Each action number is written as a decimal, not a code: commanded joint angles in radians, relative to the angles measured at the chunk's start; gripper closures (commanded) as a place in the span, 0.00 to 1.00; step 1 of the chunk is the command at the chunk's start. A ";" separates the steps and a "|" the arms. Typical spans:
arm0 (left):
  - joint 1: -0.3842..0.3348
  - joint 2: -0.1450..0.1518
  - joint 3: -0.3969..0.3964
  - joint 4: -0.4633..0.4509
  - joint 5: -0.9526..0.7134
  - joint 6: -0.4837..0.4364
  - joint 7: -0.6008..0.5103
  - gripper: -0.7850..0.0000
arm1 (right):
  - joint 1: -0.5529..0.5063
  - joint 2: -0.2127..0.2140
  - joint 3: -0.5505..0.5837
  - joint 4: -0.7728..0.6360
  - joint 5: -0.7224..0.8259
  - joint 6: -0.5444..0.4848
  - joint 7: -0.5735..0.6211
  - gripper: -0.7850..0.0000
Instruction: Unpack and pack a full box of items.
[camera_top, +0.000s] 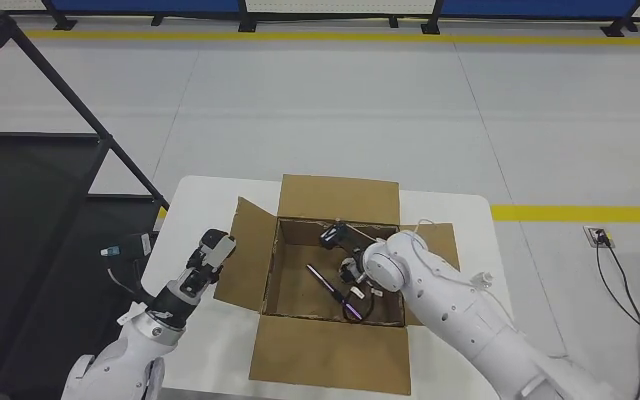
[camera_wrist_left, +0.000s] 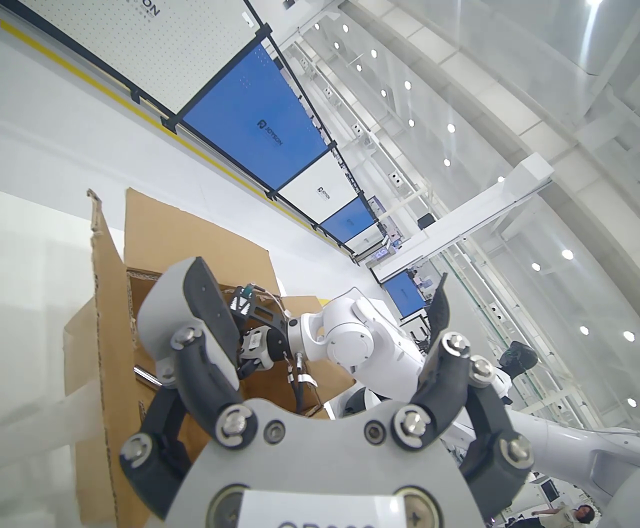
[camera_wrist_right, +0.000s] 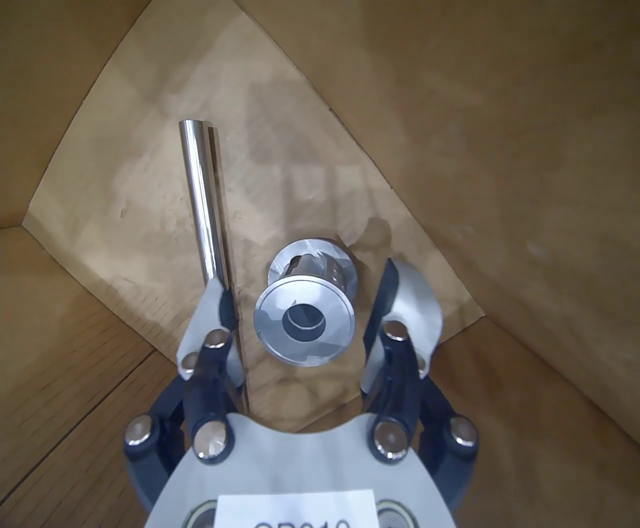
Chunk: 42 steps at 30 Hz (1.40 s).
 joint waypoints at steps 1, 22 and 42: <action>0.000 0.000 0.000 0.000 0.000 0.000 0.000 0.00 | 0.001 0.000 0.009 0.002 -0.004 0.003 0.003 1.00; 0.000 0.000 0.000 0.000 0.000 0.000 0.000 0.00 | -0.489 0.211 0.596 -0.916 -0.147 0.012 0.229 1.00; 0.000 0.000 0.000 0.000 0.000 0.000 0.000 0.00 | -0.956 0.265 0.975 -1.216 -0.244 0.101 0.280 1.00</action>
